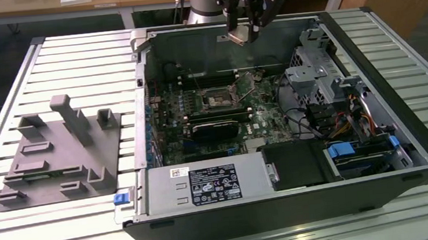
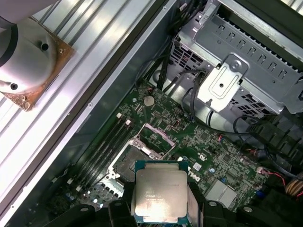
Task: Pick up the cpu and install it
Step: 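Place the cpu into insertion slot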
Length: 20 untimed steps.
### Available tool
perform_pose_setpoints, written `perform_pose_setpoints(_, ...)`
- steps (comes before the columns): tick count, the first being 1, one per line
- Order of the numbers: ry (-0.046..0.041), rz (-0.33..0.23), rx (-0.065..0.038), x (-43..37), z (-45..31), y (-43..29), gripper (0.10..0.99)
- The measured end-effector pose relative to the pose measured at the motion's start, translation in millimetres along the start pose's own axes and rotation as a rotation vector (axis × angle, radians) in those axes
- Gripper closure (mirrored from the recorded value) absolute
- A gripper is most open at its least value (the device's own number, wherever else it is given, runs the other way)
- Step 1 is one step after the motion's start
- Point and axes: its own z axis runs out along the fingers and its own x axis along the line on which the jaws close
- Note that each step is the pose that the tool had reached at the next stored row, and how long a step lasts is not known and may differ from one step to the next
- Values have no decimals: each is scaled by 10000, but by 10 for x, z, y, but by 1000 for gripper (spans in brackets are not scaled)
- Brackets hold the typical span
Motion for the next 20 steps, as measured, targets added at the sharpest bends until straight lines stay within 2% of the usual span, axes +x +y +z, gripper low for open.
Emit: perform_pose_setpoints(20, 9, 0, 11, -1, 68, -4, 561)
